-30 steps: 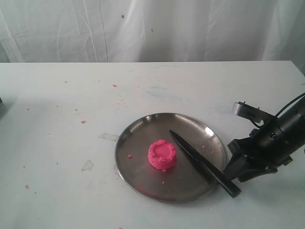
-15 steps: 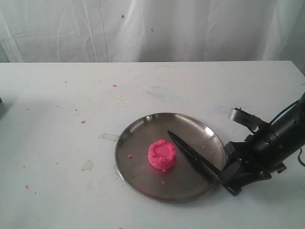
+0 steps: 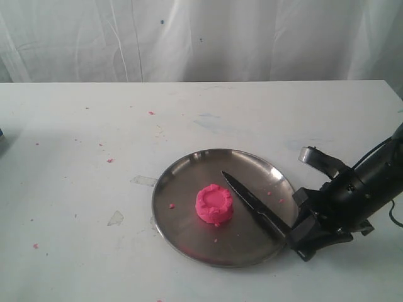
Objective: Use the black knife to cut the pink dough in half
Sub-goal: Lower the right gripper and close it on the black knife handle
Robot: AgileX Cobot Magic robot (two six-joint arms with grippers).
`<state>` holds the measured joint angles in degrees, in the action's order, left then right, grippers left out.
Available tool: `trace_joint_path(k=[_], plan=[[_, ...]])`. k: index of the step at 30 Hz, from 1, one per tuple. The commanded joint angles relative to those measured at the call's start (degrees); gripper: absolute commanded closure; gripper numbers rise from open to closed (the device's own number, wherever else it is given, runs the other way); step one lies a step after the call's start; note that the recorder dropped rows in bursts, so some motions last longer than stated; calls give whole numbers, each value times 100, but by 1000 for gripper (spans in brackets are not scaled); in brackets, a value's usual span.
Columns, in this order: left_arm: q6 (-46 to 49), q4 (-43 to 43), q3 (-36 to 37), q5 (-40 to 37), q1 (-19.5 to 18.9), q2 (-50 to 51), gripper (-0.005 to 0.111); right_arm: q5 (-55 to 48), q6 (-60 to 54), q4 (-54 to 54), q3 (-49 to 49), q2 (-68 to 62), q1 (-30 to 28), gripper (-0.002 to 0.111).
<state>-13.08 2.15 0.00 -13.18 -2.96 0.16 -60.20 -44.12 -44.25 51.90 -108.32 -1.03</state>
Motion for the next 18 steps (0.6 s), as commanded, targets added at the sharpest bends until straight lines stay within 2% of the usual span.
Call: trace_joint_path(k=[1, 6, 9, 18], plan=[[-4, 18, 0, -10, 29, -16, 107, -130, -81, -32, 8, 12, -18, 81], [-4, 18, 0, -10, 29, -16, 107, -130, -121, -13, 8, 12, -18, 90], [-4, 18, 0, -10, 29, -16, 107, -184, -212, -13, 8, 12, -18, 107], [-4, 18, 0, -10, 29, -16, 107, -271, -283, -149, 32, 98, -18, 108]])
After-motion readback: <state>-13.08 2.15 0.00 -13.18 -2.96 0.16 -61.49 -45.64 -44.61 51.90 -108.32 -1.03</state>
